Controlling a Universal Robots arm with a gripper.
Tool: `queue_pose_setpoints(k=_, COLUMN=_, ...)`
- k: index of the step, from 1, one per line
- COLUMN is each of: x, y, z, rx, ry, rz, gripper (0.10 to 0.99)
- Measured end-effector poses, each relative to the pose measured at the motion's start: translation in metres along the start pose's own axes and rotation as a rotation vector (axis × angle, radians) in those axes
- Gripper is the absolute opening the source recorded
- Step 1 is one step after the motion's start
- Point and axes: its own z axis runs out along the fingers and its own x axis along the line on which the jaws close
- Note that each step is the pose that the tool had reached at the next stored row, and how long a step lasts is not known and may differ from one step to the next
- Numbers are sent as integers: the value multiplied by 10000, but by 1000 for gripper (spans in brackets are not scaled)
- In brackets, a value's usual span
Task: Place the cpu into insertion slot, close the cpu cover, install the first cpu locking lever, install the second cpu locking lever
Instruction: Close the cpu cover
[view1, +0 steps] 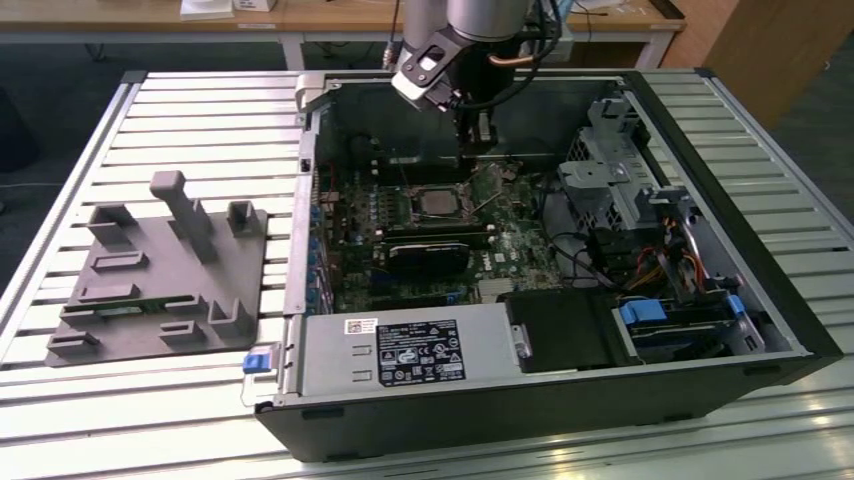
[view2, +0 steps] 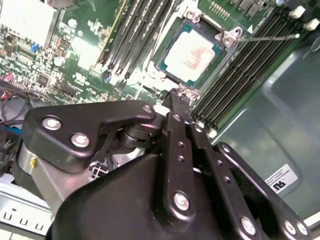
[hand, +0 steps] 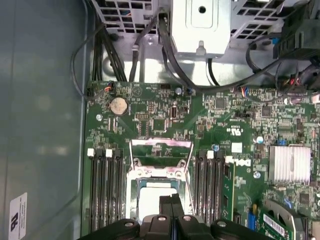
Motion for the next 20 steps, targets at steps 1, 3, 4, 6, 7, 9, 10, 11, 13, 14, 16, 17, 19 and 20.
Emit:
queue_pose_setpoints(k=1, x=0, y=11, z=1, rx=0, ry=1, rz=-24, gripper=106)
queue_pose_setpoints(k=3, x=0, y=27, z=3, rx=1, ry=-1, rz=-43, gripper=106)
queue_pose_setpoints(k=4, x=-1, y=38, z=3, rx=0, ry=0, rz=-45, gripper=106)
queue_pose_setpoints(k=6, x=-1, y=66, z=5, rx=0, ry=0, rz=-46, gripper=106)
queue_pose_setpoints(k=7, x=-1, y=80, z=5, rx=0, ry=1, rz=-45, gripper=106)
queue_pose_setpoints(k=9, x=-2, y=108, z=5, rx=0, ry=1, rz=-44, gripper=106)
queue_pose_setpoints(k=10, x=-2, y=119, z=6, rx=0, ry=1, rz=-45, gripper=106)
queue_pose_setpoints(k=11, x=-2, y=130, z=6, rx=0, ry=1, rz=-45, gripper=106)
queue_pose_setpoints(k=13, x=-2, y=160, z=8, rx=0, ry=1, rz=-46, gripper=106)
queue_pose_setpoints(k=14, x=-3, y=176, z=10, rx=0, ry=2, rz=-46, gripper=106)
queue_pose_setpoints(k=16, x=-3, y=206, z=15, rx=-1, ry=3, rz=-45, gripper=106)
queue_pose_setpoints(k=17, x=-3, y=226, z=18, rx=0, ry=1, rz=-47, gripper=106)
queue_pose_setpoints(k=19, x=-2, y=271, z=24, rx=-1, ry=1, rz=-67, gripper=106)
queue_pose_setpoints(k=20, x=0, y=287, z=27, rx=-1, ry=1, rz=-85, gripper=106)
